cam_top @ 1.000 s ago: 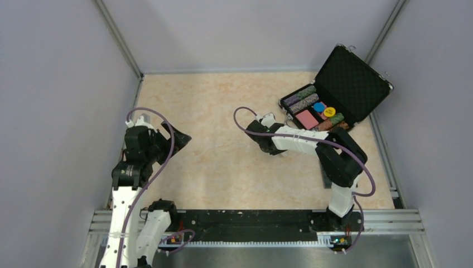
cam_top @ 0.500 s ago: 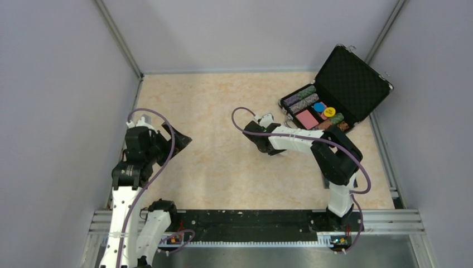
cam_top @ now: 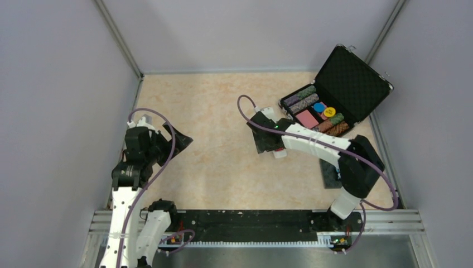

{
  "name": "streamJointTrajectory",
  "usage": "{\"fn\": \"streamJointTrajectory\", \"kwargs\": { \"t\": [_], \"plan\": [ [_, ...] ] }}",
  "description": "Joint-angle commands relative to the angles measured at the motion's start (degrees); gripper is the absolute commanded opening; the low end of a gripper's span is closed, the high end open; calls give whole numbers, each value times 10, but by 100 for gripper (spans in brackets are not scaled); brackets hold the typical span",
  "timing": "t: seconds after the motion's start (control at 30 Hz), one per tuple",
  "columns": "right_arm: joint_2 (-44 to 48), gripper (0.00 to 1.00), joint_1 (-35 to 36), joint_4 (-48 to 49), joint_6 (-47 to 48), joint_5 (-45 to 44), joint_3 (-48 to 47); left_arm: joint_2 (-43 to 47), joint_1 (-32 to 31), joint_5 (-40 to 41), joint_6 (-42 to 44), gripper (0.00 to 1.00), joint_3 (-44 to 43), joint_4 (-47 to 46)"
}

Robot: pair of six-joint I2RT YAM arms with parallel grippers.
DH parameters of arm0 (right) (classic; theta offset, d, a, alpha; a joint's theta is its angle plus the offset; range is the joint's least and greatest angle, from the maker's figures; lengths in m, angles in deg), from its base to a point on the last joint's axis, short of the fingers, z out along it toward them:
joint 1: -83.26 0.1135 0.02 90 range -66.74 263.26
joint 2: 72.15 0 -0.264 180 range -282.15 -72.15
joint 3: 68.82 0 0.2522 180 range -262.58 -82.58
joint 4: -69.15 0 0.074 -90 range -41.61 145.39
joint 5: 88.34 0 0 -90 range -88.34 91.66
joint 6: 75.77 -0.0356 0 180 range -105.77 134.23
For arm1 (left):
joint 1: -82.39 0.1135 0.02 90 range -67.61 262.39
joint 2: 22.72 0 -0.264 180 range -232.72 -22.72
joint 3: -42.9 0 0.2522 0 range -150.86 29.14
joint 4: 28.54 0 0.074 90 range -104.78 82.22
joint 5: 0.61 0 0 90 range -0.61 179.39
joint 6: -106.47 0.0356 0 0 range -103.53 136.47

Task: Load the batteries into the remote control
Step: Place the remote control at the center of the board, then reset both arms

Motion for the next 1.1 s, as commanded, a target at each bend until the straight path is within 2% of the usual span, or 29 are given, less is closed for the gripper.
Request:
{"fn": "streamJointTrajectory", "kwargs": {
  "t": [0.0, 0.23, 0.3, 0.4, 0.43, 0.57, 0.77, 0.9, 1.07],
  "plan": [
    [102, 68, -2, 11, -10, 43, -18, 15, 0, -11, 10, 99, -8, -24],
    [287, 71, -34, 32, -28, -6, 62, 37, 0, -7, 17, 99, -17, -37],
    [347, 78, -39, 31, -26, -44, 83, 44, 0, -2, 22, 99, -22, -37],
    [439, 98, -40, 32, -19, -110, 111, 59, 0, 10, 25, 99, -25, -36],
    [467, 99, -40, 31, -18, -136, 118, 65, 0, 16, 27, 99, -25, -36],
    [578, 99, -40, 27, -29, -230, 145, 90, 0, 39, 26, 99, -19, -35],
    [719, 99, -40, 21, -60, -313, 177, 126, 0, 62, 23, 99, -2, -33],
    [771, 99, -40, 18, -69, -338, 191, 146, 0, 73, 21, 99, 3, -35],
    [784, 99, -40, 15, -79, -348, 196, 158, -1, 95, 22, 99, -3, -33]
  ]
}}
